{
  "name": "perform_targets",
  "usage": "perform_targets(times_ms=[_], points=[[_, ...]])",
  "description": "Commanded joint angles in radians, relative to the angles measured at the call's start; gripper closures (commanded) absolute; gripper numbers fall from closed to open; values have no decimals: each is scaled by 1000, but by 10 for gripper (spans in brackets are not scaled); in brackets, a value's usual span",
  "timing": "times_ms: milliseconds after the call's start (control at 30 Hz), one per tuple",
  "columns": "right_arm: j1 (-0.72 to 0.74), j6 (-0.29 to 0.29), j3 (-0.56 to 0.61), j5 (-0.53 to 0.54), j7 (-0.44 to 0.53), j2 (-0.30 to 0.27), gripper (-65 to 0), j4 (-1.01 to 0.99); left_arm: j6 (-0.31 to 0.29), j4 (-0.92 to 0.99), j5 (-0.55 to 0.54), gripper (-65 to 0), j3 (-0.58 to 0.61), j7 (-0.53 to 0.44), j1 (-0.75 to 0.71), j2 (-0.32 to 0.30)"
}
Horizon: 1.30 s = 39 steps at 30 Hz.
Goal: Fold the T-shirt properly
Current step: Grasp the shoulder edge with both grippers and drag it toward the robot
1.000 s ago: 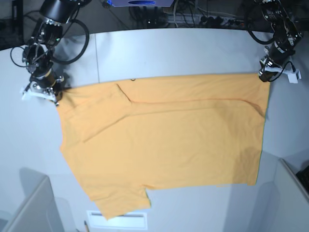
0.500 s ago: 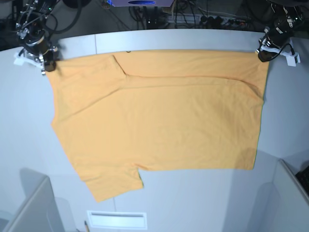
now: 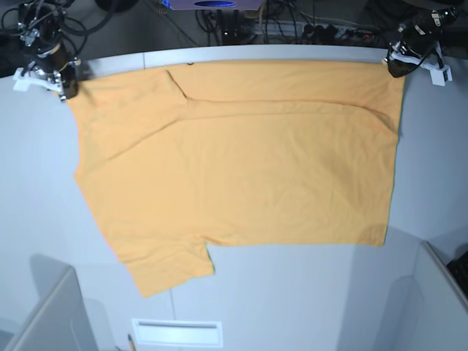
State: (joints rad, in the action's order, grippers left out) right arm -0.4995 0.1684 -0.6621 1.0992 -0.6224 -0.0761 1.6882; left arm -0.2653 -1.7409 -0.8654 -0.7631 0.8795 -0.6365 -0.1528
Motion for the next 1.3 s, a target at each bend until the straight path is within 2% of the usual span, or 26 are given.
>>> perform_targets(times_ms=[0,400,900,933,1000,1067,1100,1133,1200,1267], points=[[-4,-7,-9,8,20,-14,0,17,-5,-38,-8,0,-8,-23,-12,-12],[-67,-7,-9,6,20,-8,0,40,-5,-54,-7,0,-9,-23,-41,-11],[-69,-7,-11,9,20,-14,0,43,-5,-60,-8,0,-16,-23,-46,-12],[-70,-7,-11,9,20,-14,-24,43,-5,-60,-8,0,-16,-23,-46,-12],[-72,-7,-11,9,20,-14,-218,43,-5,-60,-8,-122,-19,-23,-56,-12],[-72,-7,-11,9,22,-14,-351,43,-5,-63,-8,-247,-20,-23,-62,-12],[-72,-7,-11,9,23,-14,-384,43,-5,-66,-8,-311,-20,-23,-62,-12],[-72,-7,-12,9,25,-14,-390,45,-5,-70,-8,-365,-20,-23,-62,-12],[-70,-7,-43,9,20,-14,-378,54,-5,-86,-8,-441,-28,-23,-62,-12],[-69,-7,-69,8,20,-12,-366,77,-5,-115,-8,-485,-68,-23,-61,-9]])
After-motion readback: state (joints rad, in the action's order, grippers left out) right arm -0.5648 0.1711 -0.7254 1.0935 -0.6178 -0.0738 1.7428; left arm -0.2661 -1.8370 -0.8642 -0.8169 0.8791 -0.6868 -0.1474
